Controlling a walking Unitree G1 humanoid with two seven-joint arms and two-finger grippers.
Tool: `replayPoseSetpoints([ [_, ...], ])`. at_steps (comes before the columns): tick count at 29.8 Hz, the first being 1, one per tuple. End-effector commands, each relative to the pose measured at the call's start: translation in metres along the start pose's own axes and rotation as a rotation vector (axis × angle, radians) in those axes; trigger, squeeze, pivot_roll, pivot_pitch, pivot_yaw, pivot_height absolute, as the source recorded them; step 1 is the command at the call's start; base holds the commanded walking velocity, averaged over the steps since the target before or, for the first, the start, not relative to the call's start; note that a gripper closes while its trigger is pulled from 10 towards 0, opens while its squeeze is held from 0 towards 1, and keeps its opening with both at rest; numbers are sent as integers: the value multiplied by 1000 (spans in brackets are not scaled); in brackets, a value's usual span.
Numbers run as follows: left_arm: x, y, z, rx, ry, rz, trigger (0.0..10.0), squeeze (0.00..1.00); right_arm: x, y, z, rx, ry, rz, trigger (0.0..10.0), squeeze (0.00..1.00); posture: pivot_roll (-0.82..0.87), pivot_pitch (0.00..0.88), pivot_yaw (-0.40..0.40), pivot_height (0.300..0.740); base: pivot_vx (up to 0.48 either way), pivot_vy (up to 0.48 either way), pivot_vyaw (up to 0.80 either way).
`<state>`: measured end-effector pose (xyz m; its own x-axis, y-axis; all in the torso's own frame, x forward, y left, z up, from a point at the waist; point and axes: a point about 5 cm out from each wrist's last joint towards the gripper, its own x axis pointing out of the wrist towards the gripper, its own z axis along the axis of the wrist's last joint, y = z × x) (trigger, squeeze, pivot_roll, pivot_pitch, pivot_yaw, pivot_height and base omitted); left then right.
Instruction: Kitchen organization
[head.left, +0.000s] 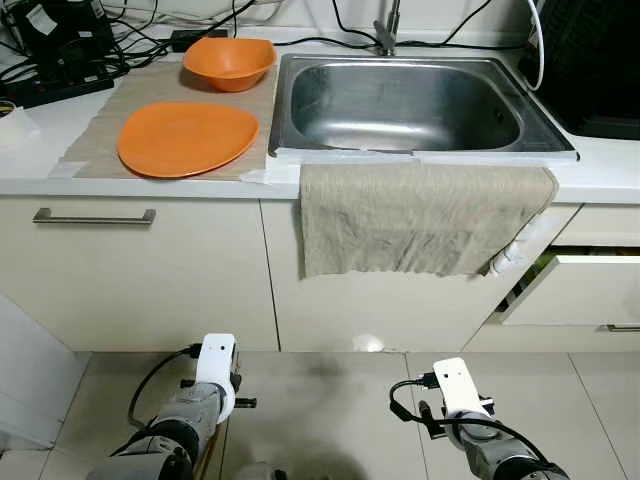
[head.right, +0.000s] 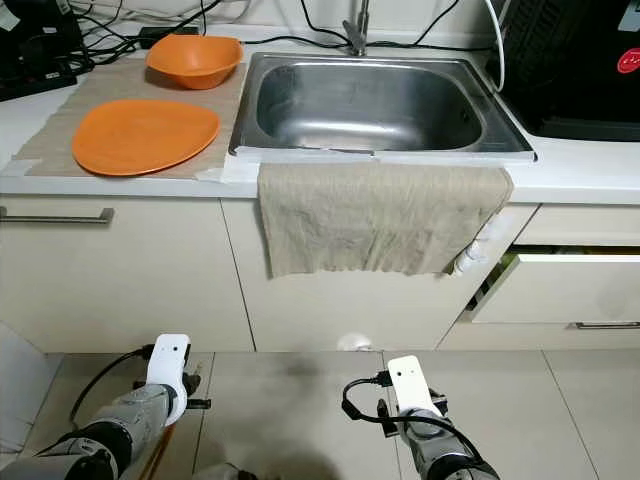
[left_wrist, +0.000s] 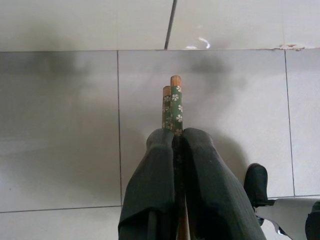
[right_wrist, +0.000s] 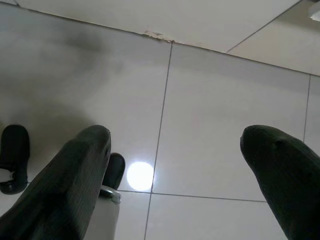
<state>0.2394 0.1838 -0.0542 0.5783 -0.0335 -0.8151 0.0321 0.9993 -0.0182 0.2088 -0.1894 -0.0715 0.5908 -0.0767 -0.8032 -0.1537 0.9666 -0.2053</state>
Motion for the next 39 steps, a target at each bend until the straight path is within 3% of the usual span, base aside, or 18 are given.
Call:
replayPoseSetpoints([
  [1, 0, -2, -2, 3, 7, -4, 10000, 0, 0, -7, 0, 12, -10, -23, 10000, 0, -81, 0, 27, 732, 0, 0, 0],
  [7, 2, -12, 4, 50, -4, -38, 10000, 0, 0, -17, 2, 66, -14, -61, 10000, 0, -101, 0, 47, 732, 0, 0, 0],
  [14, 2, -19, 11, 31, -31, -60, 10000, 0, 0, -15, 5, 86, -26, -39, 10000, 0, -92, 0, 48, 732, 0, 0, 0],
  [27, 2, -14, 14, 56, -32, -59, 10000, 0, 2, -11, 19, 126, -57, -29, 10000, 0, -81, 0, 73, 732, 0, 0, 0],
  [34, 1, -11, 15, 34, -40, -48, 10000, 0, 1, -10, 16, 90, -48, -41, 10000, 0, -61, 0, 53, 732, 0, 0, 0],
  [39, 2, -19, 18, 14, -60, -72, 10000, 0, 1, -11, 12, 56, -37, -26, 10000, 0, -32, 0, 20, 732, 0, 0, 0],
])
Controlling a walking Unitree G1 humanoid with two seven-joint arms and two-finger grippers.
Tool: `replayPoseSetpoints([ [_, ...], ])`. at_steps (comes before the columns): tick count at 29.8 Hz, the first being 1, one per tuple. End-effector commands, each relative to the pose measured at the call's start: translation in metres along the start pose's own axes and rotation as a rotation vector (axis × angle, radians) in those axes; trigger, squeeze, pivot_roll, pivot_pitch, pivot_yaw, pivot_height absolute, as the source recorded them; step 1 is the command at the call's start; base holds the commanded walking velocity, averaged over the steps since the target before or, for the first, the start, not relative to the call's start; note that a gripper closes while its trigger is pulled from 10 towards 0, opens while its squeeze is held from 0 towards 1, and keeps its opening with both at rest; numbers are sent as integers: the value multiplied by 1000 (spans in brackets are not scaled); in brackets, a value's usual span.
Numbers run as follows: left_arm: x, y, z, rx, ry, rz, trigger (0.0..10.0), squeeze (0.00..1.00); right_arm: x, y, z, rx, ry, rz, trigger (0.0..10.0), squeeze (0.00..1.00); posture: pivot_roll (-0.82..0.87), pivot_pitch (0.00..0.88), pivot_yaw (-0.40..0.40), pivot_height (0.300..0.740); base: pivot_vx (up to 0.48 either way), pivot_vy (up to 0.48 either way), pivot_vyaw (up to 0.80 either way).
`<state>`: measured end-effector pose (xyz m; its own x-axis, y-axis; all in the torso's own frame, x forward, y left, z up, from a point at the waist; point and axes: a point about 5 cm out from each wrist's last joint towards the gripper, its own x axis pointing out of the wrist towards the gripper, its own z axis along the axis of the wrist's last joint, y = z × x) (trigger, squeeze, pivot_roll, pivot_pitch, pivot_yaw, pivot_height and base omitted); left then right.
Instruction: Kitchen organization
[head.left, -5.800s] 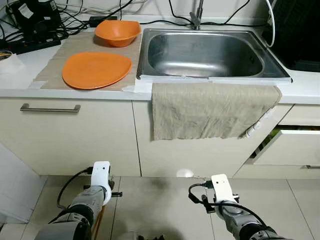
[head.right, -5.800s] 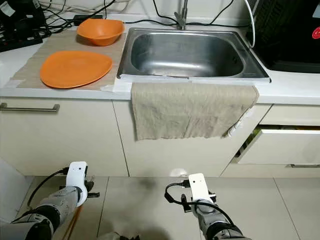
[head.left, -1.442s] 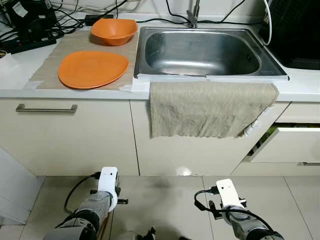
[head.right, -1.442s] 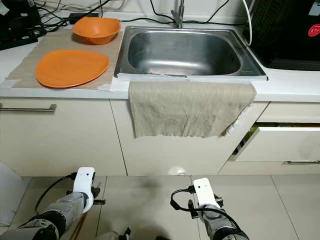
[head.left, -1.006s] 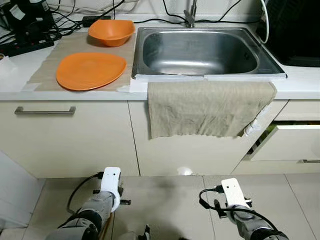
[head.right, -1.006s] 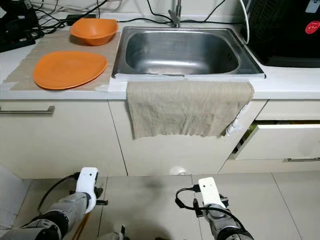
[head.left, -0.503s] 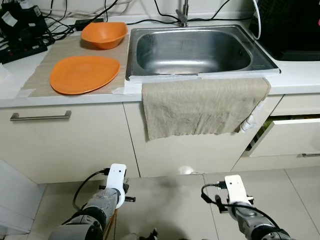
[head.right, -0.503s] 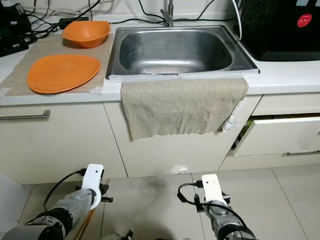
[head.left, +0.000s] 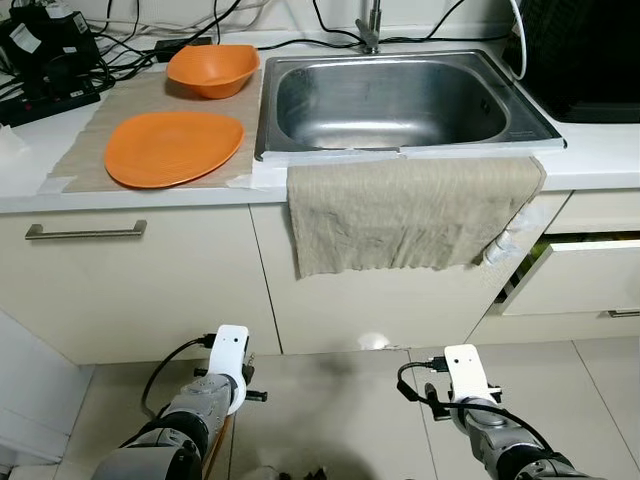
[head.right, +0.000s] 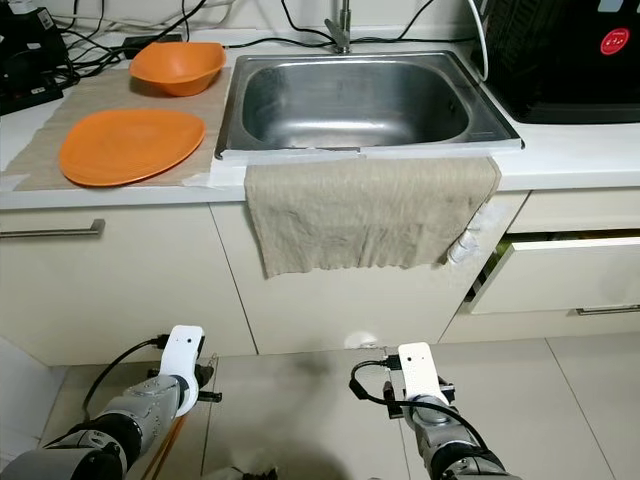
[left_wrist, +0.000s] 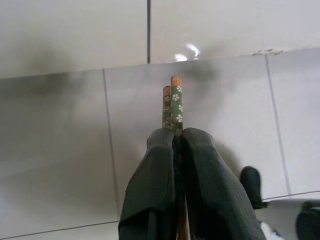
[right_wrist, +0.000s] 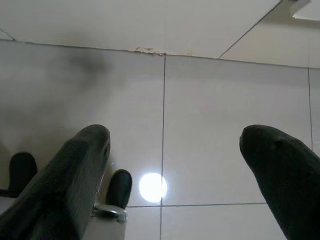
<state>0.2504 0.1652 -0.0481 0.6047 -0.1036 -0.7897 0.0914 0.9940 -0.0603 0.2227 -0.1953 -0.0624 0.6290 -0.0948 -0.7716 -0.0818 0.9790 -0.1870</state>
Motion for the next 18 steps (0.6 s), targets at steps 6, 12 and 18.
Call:
replayPoseSetpoints([
  [6, 1, -5, 1, 7, -15, -13, 10000, 0, 0, -2, -3, -8, 6, 6, 10000, 0, -39, 0, 11, 732, 0, 0, 0],
  [12, 1, -4, -3, 17, -3, -9, 10000, 0, 0, -5, -2, -1, 3, -7, 10000, 0, -40, 0, 5, 732, 0, 0, 0],
  [18, 1, -5, -3, 3, -7, -7, 10000, 0, -1, -8, -6, -5, 14, -10, 10000, 0, -32, 0, -2, 732, 0, 0, 0],
])
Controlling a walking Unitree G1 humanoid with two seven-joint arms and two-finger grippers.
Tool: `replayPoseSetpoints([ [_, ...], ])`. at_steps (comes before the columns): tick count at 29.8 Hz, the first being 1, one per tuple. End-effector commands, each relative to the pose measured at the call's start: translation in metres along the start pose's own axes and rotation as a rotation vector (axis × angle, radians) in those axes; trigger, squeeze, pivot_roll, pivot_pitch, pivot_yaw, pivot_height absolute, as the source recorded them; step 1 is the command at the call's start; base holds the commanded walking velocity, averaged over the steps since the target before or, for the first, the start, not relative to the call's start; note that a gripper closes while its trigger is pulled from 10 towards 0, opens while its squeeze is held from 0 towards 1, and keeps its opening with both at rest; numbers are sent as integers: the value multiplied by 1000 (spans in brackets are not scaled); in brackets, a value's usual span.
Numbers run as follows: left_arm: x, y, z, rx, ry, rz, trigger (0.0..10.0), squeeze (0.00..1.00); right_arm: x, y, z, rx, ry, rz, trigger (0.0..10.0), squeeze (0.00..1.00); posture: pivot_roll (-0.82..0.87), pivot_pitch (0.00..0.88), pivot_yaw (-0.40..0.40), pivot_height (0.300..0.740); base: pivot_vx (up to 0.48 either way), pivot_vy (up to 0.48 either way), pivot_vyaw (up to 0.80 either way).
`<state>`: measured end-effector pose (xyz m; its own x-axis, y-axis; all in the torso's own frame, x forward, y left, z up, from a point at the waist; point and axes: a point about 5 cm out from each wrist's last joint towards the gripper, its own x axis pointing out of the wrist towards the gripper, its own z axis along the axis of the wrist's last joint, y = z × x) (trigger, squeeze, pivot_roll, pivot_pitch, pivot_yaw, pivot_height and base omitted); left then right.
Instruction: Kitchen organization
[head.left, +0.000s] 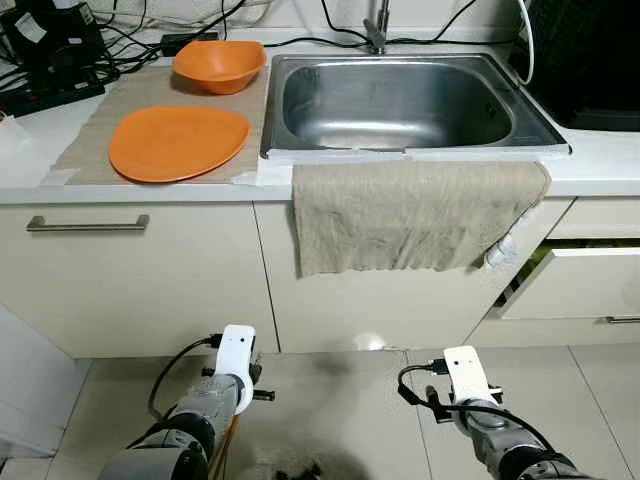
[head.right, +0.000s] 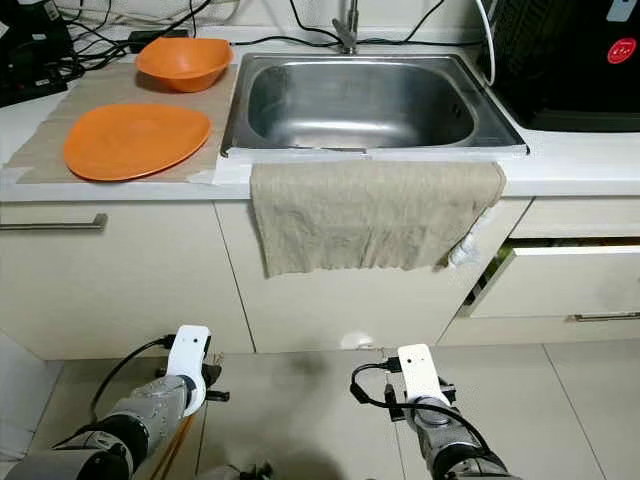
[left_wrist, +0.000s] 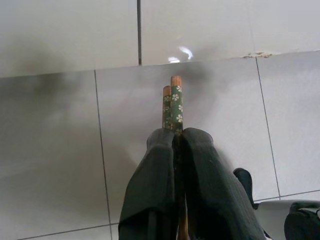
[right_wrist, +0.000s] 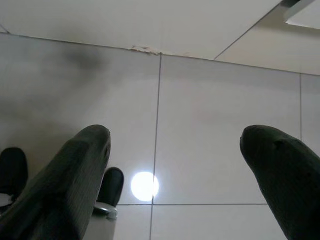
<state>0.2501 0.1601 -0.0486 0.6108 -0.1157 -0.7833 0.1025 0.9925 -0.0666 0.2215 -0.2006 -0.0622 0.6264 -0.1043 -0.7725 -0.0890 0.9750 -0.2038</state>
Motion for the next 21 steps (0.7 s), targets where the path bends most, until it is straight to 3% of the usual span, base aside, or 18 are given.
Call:
replayPoseSetpoints([
  [1, 0, 1, -3, -3, 3, 6, 10000, 0, -1, -2, -5, 7, 12, 0, 10000, 0, -27, 0, -9, 732, 0, 0, 0],
  [16, -1, 3, -4, -29, 0, 12, 10000, 0, -1, 2, -4, 8, 10, 23, 10000, 0, -14, 0, -15, 732, 0, 0, 0],
  [21, -2, 8, 42, -4, -180, 21, 10000, 0, 2, 3, 29, 89, -119, 41, 10000, 0, -14, 0, -7, 732, 0, 0, 0],
])
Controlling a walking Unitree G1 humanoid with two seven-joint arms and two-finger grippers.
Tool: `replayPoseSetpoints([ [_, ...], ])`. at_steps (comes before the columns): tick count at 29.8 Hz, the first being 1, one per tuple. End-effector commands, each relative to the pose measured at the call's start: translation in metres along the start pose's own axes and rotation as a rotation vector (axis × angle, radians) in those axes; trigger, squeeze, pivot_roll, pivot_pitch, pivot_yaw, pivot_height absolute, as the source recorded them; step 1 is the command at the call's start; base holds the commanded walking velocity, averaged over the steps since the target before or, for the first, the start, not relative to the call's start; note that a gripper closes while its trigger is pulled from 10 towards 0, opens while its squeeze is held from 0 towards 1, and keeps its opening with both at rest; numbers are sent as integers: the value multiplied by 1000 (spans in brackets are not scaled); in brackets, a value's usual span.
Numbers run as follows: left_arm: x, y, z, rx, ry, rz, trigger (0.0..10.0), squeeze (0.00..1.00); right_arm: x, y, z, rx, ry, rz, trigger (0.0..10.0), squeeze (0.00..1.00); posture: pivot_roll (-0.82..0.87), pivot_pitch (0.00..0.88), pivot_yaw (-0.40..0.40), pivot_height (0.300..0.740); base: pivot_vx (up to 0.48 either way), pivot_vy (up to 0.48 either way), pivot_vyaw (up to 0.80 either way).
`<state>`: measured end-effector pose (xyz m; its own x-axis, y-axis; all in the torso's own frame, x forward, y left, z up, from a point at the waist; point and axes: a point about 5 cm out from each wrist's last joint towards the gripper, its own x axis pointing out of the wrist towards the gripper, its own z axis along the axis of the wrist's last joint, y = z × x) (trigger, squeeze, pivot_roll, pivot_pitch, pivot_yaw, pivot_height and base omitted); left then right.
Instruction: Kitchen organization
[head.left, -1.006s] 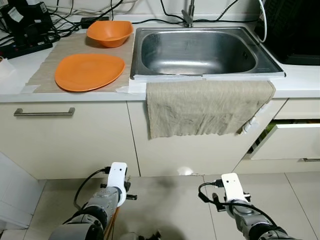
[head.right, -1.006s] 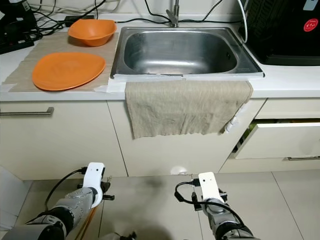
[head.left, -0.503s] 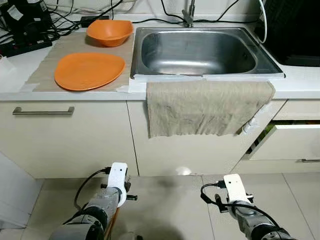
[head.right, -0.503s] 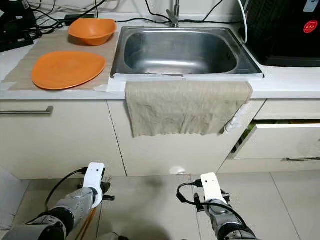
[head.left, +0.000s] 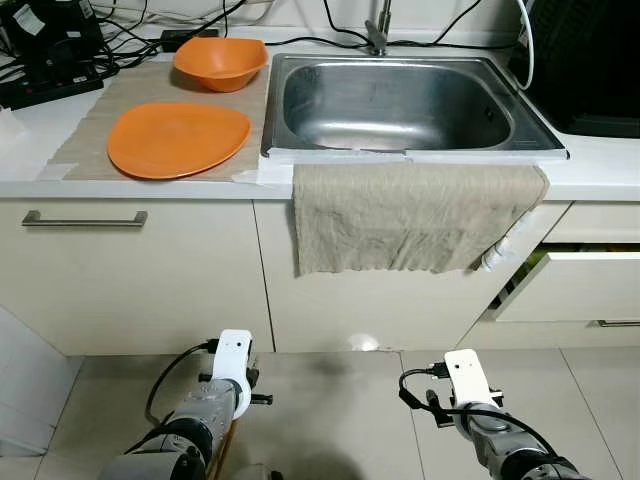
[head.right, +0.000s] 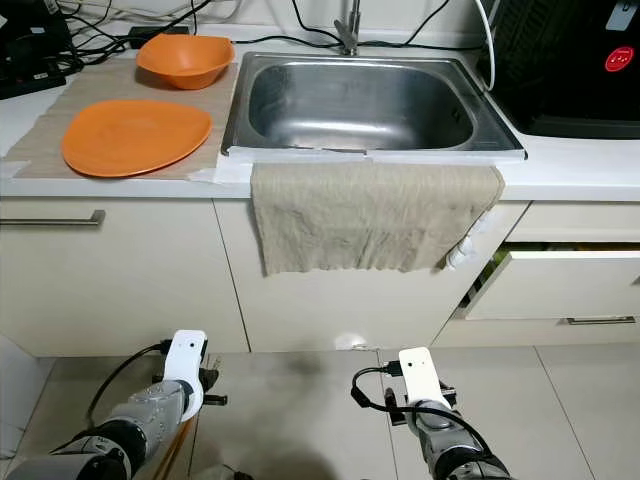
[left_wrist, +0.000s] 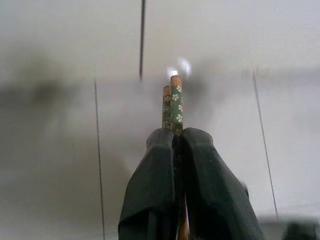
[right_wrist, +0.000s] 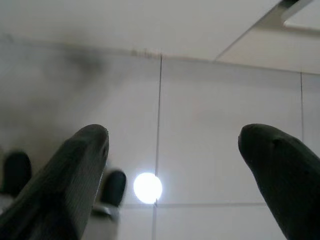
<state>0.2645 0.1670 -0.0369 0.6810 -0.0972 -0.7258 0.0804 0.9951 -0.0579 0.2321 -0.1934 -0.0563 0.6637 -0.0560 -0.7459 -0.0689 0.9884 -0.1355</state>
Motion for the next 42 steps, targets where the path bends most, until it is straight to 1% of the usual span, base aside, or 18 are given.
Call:
replayPoseSetpoints([
  [1, 1, -1, 36, 7, -141, -16, 10000, 0, 2, -1, 24, 35, -105, 8, 10000, 0, -13, 0, -3, 732, 0, 0, 0],
  [8, -11, -7, 107, 11, -479, -57, 10000, 0, -3, 2, 82, 51, -383, 42, 10000, 0, -21, 0, -1, 732, 0, 0, 0],
  [11, -23, -15, 127, 36, -613, -89, 10000, 0, -13, 7, 103, 44, -517, 69, 10000, 0, -21, 0, -4, 732, 0, 0, 0],
  [13, -26, -17, 130, 32, -632, -102, 10000, 0, -15, 7, 105, 51, -533, 76, 10000, 0, -20, 0, -5, 732, 0, 0, 0],
  [14, -33, -22, 136, 49, -682, -122, 10000, 0, -21, 9, 110, 55, -566, 90, 10000, 0, -19, 0, -8, 732, 0, 0, 0],
  [23, -65, -26, 154, 35, -795, -140, 10000, 0, -43, 7, 117, 27, -620, 135, 10000, 0, -8, 0, -26, 732, 0, 0, 0],
  [24, -74, -28, 156, 67, -813, -151, 10000, 0, -54, 8, 124, 103, -637, 168, 10000, 0, -6, 0, -24, 732, 0, 0, 0],
  [25, -79, -29, 158, 65, -825, -162, 10000, 0, -61, 9, 127, 106, -652, 181, 10000, 0, -5, 0, -22, 732, 0, 0, 0],
  [27, -90, -29, 162, 72, -857, -171, 10000, 0, -75, 9, 134, 89, -694, 181, 10000, 0, -5, 0, -22, 732, 0, 0, 0],
  [30, -113, -25, 164, 83, -902, -160, 10000, 0, -108, -1, 148, 100, -795, 137, 10000, 0, 0, 0, -21, 732, 0, 0, 0],
  [31, -113, -25, 164, 83, -902, -160, 10000, 0, -108, -1, 148, 100, -795, 137, 10000, 0, 0, 0, -21, 732, 0, 0, 0],
  [32, -125, -23, 161, 43, -914, -179, 10000, 0, -126, -5, 156, 94, -859, 111, 10000, 0, -6, 0, -16, 732, 0, 0, 0],
  [33, -132, -22, 159, 7, -929, -198, 10000, 0, -134, -6, 158, 83, -891, 95, 10000, 0, -6, 0, -16, 732, 0, 0, 0],
  [34, -132, -22, 159, 7, -929, -198, 10000, 0, -134, -6, 158, 83, -891, 95, 10000, 0, -6, 0, -16, 732, 0, 0, 0],
  [35, -147, -21, 149, 7, -964, -227, 10000, 0, -148, -7, 152, 37, -930, 61, 10000, 0, -17, 0, -7, 732, 0, 0, 0],
  [36, -151, -21, 143, 28, -969, -229, 10000, 0, -152, -8, 147, 18, -936, 46, 10000, 0, -17, 0, -7, 732, 0, 0, 0],
  [39, -155, -18, 131, 24, -935, -216, 10000, 0, -161, -9, 136, 10, -916, 34, 10000, 0, -18, 0, -4, 732, 0, 0, 0],
  [42, -149, -16, 124, -5, -873, -190, 10000, 0, -162, -11, 124, 49, -854, 28, 10000, 0, -18, 0, -4, 732, 0, 0, 0],
])
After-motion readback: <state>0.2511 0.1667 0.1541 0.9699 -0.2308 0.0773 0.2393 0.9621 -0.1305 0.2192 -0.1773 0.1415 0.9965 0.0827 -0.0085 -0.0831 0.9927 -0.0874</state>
